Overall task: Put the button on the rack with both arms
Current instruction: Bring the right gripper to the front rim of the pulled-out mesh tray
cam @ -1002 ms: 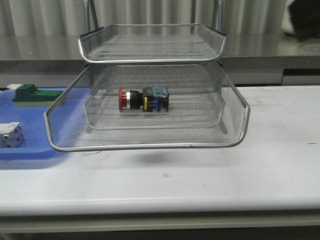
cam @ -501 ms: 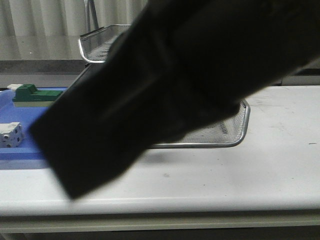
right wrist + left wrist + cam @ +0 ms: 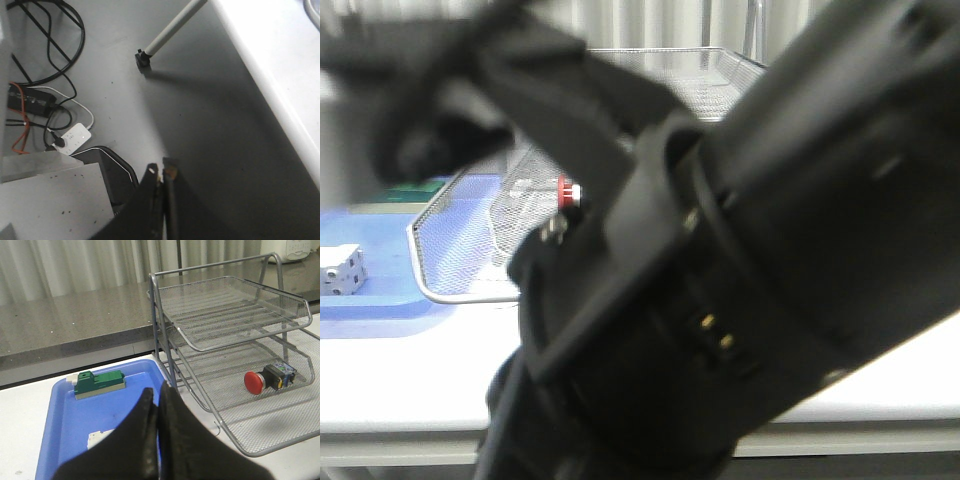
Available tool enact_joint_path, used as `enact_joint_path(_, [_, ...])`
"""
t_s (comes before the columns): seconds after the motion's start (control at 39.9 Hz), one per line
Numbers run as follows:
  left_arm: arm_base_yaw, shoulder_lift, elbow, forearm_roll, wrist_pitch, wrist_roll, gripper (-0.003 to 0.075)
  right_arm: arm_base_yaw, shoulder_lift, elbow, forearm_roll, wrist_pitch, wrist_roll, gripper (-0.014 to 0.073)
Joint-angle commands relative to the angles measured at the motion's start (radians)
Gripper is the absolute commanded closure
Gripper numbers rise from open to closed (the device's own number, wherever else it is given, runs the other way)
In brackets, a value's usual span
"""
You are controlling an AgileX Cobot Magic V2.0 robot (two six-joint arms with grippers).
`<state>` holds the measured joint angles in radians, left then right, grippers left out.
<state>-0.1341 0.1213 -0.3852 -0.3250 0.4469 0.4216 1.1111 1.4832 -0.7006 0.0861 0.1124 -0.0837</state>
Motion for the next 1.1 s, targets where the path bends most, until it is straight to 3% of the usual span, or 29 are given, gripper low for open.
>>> enact_joint_path(0.0, [0.003,0.012,-0.024,-0.018,-0.078,-0.009,0.0739,-0.054,0.028,-0.03,-0.011,-0.121,-0.007,0.0653])
enact_joint_path(0.38, [0.003,0.012,-0.024,-0.018,-0.078,-0.009,0.0739,-0.229,0.115,-0.089,-0.015,-0.184,-0.007,0.0653])
enact_joint_path(1.08, [0.003,0.012,-0.024,-0.018,-0.078,-0.009,0.0739,-0.294,0.242,-0.268,-0.058,-0.152,-0.01,0.0653])
